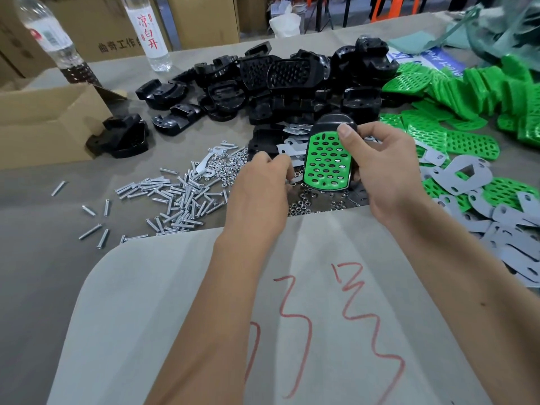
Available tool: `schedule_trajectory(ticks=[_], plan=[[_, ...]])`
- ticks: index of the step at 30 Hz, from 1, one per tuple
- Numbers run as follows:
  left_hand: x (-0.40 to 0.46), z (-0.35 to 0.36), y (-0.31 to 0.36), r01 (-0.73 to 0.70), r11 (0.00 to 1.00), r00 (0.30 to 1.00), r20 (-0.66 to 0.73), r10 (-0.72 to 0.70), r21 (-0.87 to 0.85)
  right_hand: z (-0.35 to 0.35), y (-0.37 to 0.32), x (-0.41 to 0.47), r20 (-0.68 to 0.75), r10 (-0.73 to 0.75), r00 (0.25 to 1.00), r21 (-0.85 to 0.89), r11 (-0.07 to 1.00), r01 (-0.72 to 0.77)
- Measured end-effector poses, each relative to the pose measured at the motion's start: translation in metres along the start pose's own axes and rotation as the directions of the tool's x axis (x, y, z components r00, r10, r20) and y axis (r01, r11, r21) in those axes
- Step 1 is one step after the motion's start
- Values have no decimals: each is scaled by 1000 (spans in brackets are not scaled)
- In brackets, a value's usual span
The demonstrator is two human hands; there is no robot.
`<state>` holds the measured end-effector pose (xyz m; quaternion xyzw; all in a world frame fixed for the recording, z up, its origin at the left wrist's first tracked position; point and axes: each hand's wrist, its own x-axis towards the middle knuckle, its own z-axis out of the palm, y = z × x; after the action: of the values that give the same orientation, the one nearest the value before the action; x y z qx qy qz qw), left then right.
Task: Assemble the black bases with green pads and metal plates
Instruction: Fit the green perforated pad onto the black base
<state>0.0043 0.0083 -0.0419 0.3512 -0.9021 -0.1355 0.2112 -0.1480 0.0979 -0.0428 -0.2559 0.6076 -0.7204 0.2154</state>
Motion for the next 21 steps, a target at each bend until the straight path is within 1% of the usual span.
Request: schedule_trajectory(ticks=[5, 7, 9, 11, 14, 16, 19, 21], plan=[[1, -1, -3, 83, 997, 995, -54, -82, 11, 1, 0, -1, -22, 1, 1000, 2, 1000, -1], [2, -3, -4, 128, 991, 989, -65, -131, -46, 1, -1, -1, -29, 1, 1000, -2, 1000, -1], [2, -6, -7, 143, 985, 988, -44, -147, -95, 1, -3, -2, -31, -4, 1000, -11, 1000, 4], [2, -9, -9, 132, 986, 991, -8, -134, -97, 1, -4, -3, -27, -13, 1000, -31, 999, 12], [3, -11, -9, 140, 990, 989, 53, -138, -33, 3, -5, -4, -23, -30, 999, -65, 997, 28], [3, -11, -9, 145, 989, 988, 47, -145, 0, 2, -4, -4, -26, -32, 999, -80, 996, 30], [2, -12, -8, 173, 985, 985, 32, -172, -18, 1, -3, -3, -30, -39, 999, -128, 991, 35], [0, -13, -9, 224, 974, 975, 0, -224, -43, 1, -2, -2, -26, -49, 998, -162, 986, 44]])
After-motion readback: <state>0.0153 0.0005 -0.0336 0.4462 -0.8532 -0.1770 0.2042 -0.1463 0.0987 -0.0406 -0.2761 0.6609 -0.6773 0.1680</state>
